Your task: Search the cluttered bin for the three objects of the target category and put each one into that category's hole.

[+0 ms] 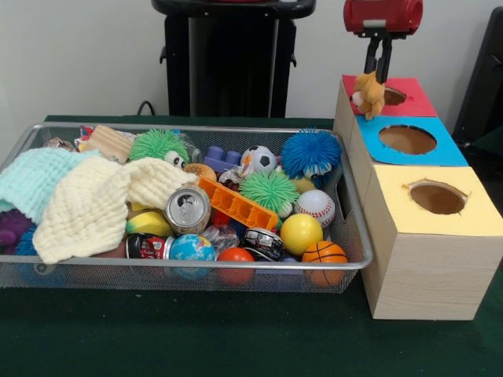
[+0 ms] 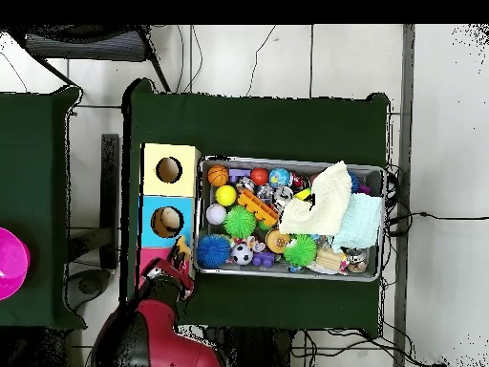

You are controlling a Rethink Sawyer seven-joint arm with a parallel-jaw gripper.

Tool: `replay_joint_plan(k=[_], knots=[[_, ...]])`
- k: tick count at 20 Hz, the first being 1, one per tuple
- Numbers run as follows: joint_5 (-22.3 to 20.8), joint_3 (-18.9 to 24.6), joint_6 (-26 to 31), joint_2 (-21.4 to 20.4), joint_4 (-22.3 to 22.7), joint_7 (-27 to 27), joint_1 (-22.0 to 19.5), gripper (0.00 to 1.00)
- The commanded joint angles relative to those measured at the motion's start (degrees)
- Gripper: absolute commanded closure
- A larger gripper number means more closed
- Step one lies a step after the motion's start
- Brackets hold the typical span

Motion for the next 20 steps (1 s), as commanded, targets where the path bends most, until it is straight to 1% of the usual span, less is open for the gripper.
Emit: replay_joint_plan(k=[1,4,8,13,15,20], knots=[[1.8,0.32,2.42,-0.83,2.28,14.66,1.29,1.0],[2.28,0.53,4.04,-1.83,3.04,15.18,1.79,1.0],[2.3,0.98,4.28,-1.77,3.62,16.29,1.96,1.0],[2.52,1.94,4.28,-2.3,5.56,18.65,2.71,1.0],[2.37,2.28,3.41,-1.61,6.03,19.39,2.87,1.0],[1.05,3.38,-0.16,1.85,6.63,21.82,2.57,1.0]])
